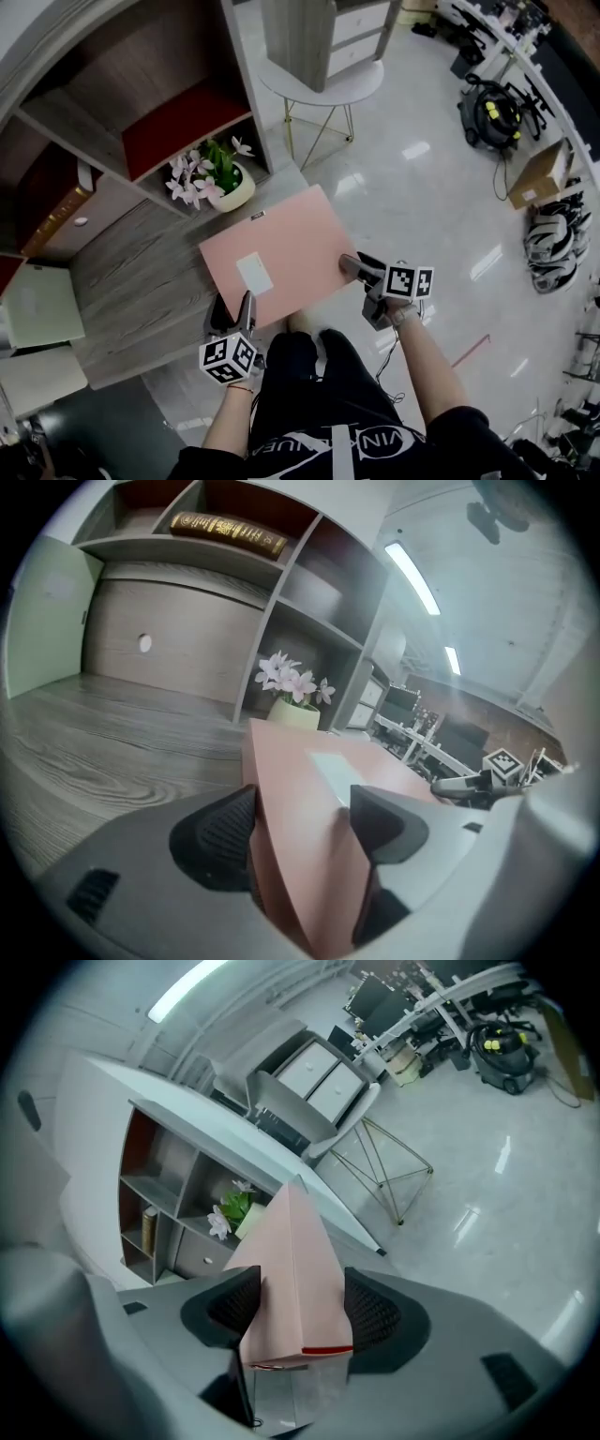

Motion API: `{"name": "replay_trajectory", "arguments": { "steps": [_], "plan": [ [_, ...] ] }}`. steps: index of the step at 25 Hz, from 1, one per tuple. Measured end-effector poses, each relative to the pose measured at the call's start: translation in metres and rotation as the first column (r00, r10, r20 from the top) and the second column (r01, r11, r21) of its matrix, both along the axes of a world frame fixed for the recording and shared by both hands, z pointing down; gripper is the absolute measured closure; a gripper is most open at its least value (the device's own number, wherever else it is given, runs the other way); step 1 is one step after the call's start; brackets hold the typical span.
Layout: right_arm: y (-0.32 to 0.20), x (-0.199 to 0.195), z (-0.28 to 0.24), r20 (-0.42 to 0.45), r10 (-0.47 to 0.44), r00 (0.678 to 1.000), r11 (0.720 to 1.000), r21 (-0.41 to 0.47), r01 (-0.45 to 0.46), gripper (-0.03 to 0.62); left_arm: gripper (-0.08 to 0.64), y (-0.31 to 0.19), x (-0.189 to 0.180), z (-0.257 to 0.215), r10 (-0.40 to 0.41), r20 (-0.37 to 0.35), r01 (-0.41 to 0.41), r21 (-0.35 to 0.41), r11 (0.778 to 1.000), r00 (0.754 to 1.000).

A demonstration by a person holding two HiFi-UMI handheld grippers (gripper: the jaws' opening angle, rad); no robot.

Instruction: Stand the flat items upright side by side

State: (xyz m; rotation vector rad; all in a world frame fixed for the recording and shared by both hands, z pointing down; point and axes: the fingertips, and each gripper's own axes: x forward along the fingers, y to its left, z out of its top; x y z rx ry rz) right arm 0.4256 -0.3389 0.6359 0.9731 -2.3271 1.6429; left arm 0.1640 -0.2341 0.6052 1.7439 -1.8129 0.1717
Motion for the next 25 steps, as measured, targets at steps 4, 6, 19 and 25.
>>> {"name": "replay_trajectory", "arguments": {
  "steps": [4, 6, 19, 25],
  "plan": [
    [0.021, -0.001, 0.003, 0.009, -0.066, 0.998, 0.997, -0.027, 0.066, 0.304, 0.247, 0.021, 0.000, 0.002, -0.043, 0.004, 0.043, -0.011, 0.999, 0.999],
    [0.031, -0.002, 0.004, 0.026, -0.101, 0.995, 0.994, -0.042, 0.102, 0.302, 0.250, 0.032, 0.000, 0.002, -0.071, -0.003, 0.071, -0.011, 0.997, 0.997],
    [0.068, -0.010, 0.021, 0.183, -0.234, 0.955, 0.942, -0.199, 0.269, 0.230, 0.241, 0.100, 0.002, 0.015, -0.235, -0.214, 0.226, -0.063, 0.972, 0.948],
    [0.075, -0.017, 0.017, 0.204, -0.286, 0.936, 0.930, -0.175, 0.323, 0.259, 0.178, 0.118, 0.008, 0.037, -0.228, -0.525, 0.214, -0.088, 0.973, 0.820]
  ]
}}
